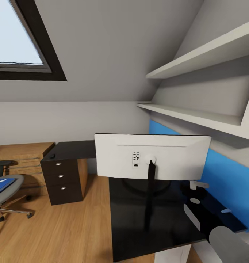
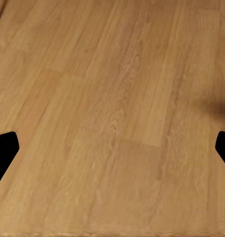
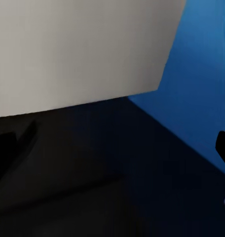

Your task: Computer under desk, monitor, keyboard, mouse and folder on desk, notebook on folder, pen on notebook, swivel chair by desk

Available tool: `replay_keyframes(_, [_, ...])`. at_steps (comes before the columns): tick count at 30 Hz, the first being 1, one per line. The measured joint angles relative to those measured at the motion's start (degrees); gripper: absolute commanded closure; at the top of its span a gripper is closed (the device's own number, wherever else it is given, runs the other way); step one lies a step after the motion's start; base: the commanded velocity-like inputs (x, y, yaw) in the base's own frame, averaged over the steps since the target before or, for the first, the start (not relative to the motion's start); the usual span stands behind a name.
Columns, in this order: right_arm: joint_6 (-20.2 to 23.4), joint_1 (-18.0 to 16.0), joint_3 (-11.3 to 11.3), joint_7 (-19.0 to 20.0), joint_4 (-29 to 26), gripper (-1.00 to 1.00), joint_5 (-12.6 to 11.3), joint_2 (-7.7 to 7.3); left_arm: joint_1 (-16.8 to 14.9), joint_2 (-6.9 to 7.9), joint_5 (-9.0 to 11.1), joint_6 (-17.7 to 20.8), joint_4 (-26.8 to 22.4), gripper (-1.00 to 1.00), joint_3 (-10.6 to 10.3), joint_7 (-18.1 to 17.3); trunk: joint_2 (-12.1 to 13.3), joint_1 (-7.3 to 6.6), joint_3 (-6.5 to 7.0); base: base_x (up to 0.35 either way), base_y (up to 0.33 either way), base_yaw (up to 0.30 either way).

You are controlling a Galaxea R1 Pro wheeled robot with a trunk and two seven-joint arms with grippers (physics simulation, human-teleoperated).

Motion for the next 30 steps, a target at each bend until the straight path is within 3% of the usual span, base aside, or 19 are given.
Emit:
replay_keyframes(3, [0.0,0.0,0.0,0.0,0.0,-1.0,0.0,0.02,0.0,0.03,0.0,0.0,0.0,-1.0,0.0,0.0,0.0,0.0,0.0,-0.33,0.051,0.02])
replay_keyframes(9, [0.0,0.1,0.1,-0.4,-0.3,-1.0,0.6,2.57,0.0,0.1,0.1,0.1,0.0,-1.0,0.1,0.4,0.0,-0.01,0.0,-0.282,0.207,0.211])
replay_keyframes(15, [0.0,0.1,0.1,-0.4,-0.3,-1.0,1.9,3.59,0.0,0.1,0.1,0.1,0.0,-1.0,0.2,0.4,0.0,-0.02,0.0,-0.23,0.252,0.271])
replay_keyframes(25, [0.0,0.2,0.1,-0.5,-0.4,-1.0,3.9,5.47,0.0,0.09,0.1,0.1,0.0,-1.0,0.1,0.3,0.0,-0.04,0.0,-0.03,0.316,0.172])
replay_keyframes(30, [0.0,0.3,0.2,-0.4,-0.3,-1.0,5.8,7.63,0.0,0.05,0.1,0.1,0.0,-1.0,0.1,0.3,0.0,-0.06,0.0,0.151,0.295,0.005])
